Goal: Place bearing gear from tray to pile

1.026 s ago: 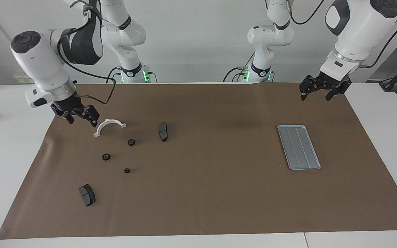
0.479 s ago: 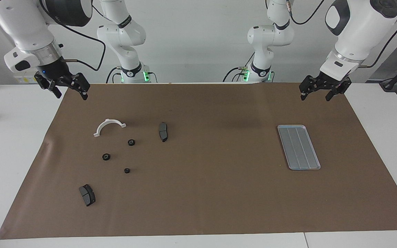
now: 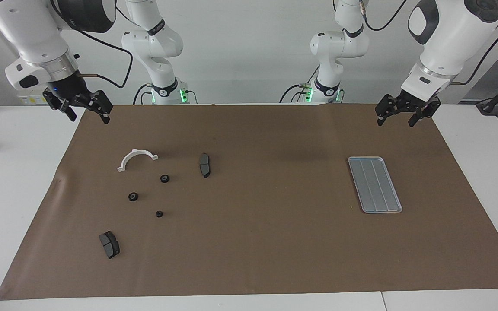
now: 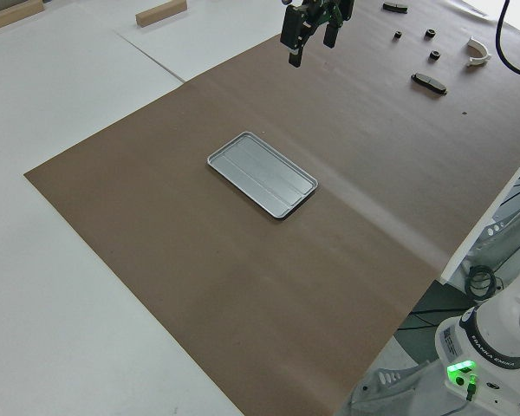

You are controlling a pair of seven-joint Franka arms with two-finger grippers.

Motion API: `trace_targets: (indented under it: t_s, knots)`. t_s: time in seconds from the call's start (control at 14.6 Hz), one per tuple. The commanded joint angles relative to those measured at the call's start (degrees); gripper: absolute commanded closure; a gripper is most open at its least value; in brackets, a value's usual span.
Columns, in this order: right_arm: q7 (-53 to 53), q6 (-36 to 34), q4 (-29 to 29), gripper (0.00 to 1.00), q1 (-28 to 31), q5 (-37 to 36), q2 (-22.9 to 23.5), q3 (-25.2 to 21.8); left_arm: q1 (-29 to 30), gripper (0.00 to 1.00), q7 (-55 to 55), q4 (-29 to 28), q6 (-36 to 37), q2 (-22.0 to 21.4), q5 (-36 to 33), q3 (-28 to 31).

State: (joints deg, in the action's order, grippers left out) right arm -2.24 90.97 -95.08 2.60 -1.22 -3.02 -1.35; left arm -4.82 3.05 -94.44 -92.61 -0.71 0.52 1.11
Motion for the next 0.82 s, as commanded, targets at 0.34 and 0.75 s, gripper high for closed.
trace_targets:
  t_s: [0.34,0.75]
  knots:
    - [-0.1,-1.3,1.4,0.00,0.1,0.0,-0.2,1.4,0.5,0.00,0.2,-1.7,-1.2,-1.4,-1.0,-0.2]
    - [-0.1,-1.3,1.2,0.00,0.2,0.3,-0.5,1.4,0.5,0.00,0.2,-1.7,-1.2,-1.5,-1.0,-0.2]
